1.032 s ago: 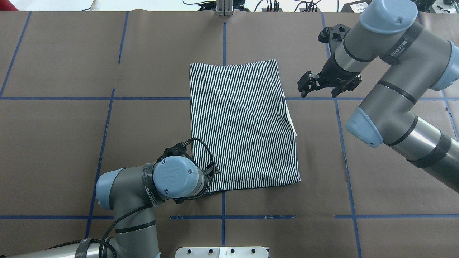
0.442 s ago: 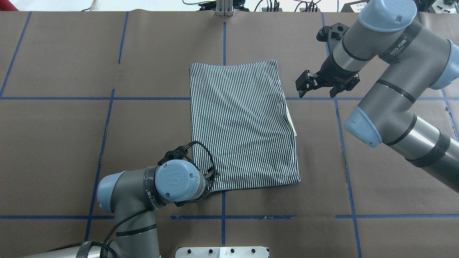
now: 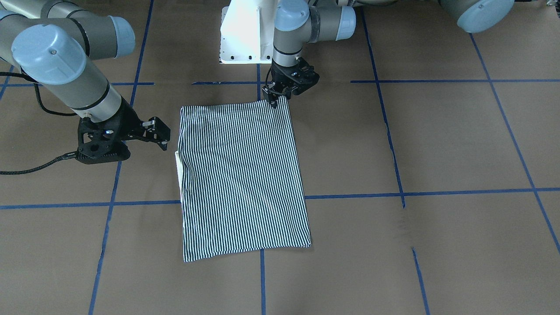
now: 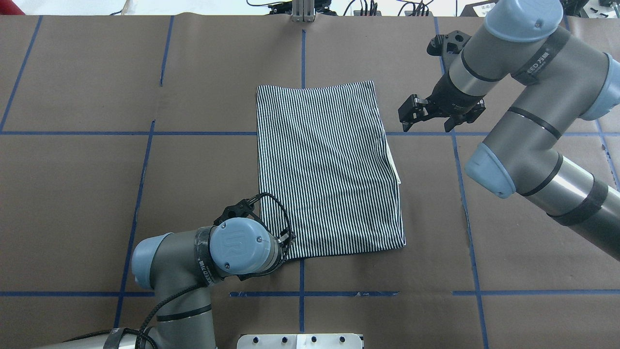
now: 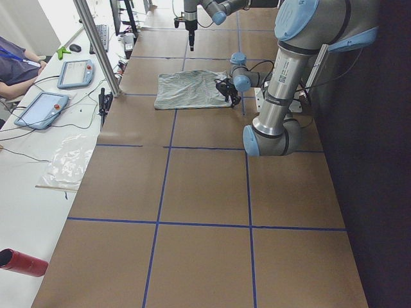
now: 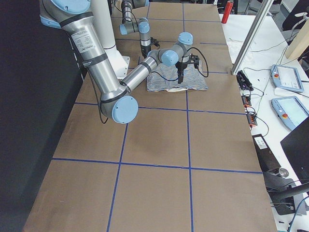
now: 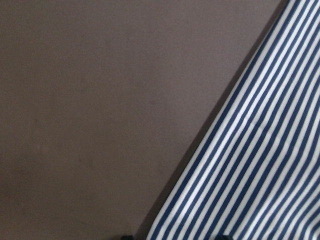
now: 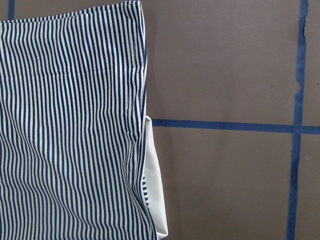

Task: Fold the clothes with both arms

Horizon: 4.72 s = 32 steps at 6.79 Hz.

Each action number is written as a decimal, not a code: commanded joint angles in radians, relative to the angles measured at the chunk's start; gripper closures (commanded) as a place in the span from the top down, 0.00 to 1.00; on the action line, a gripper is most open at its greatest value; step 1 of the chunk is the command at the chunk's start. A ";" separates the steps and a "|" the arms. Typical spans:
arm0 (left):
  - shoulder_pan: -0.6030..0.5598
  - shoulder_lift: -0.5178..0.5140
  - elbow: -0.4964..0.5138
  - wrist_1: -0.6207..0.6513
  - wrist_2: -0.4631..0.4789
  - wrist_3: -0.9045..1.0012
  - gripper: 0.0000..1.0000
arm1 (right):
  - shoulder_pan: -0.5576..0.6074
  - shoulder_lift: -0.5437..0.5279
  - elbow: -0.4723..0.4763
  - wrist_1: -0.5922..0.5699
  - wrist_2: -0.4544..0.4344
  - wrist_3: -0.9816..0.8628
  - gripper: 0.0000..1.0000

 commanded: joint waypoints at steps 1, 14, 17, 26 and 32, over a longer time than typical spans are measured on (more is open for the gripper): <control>0.002 0.007 -0.001 -0.001 0.012 0.013 0.00 | -0.001 0.001 0.000 0.000 0.000 0.000 1.00; 0.000 0.018 -0.161 0.077 0.013 0.145 0.00 | -0.536 -0.032 0.052 0.063 -0.471 1.241 1.00; 0.002 0.016 -0.178 0.077 0.013 0.145 0.00 | -0.536 -0.045 0.022 0.060 -0.472 1.240 1.00; 0.002 0.015 -0.178 0.076 0.013 0.145 0.00 | -0.544 -0.029 0.014 0.051 -0.472 1.241 0.00; 0.002 0.013 -0.176 0.074 0.013 0.145 0.00 | -0.544 -0.010 0.020 0.052 -0.494 1.240 0.00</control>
